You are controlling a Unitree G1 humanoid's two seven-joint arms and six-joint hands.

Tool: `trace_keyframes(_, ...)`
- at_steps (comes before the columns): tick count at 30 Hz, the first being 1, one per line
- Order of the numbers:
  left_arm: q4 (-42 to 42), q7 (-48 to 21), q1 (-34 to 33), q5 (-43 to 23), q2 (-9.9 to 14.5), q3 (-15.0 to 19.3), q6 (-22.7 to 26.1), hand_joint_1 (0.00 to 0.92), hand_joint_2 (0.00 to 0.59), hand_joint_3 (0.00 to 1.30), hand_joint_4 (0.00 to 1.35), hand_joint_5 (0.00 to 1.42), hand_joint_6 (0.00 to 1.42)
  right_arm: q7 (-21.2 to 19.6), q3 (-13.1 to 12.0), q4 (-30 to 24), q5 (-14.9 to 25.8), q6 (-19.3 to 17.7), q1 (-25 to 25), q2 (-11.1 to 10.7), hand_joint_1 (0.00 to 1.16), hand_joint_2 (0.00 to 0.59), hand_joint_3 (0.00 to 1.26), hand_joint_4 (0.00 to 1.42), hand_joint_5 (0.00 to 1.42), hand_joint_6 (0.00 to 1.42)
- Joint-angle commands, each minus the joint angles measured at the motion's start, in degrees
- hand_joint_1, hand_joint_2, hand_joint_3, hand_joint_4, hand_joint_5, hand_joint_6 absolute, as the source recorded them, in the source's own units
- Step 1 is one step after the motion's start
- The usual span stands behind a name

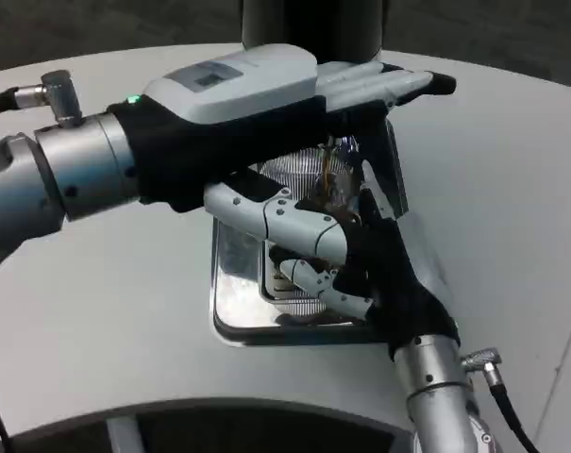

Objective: Grasp the cup under the faucet to collect the drink, then remove the cup.

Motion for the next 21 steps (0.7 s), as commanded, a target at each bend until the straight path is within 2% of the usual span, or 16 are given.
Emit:
trace_keyframes(1, 0.7, -1.3, 1.7, 0.8, 1.3, -0.7, -0.1, 0.0, 0.072, 0.0, 0.0, 0.0, 0.0, -1.2, 0.0, 2.1, 0.9, -1.3, -1.2, 0.7, 0.71, 0.194, 0.0, 0.0, 0.0, 0.0)
trace_keyframes(21, 1.4, -1.3, 2.0, 0.5, 1.8, -0.4, 0.3, 0.0, 0.072, 0.0, 0.0, 0.0, 0.0, -4.3, 0.0, 10.3, 2.5, -2.9, -6.3, 2.2, 0.73, 0.193, 0.0, 0.0, 0.0, 0.02)
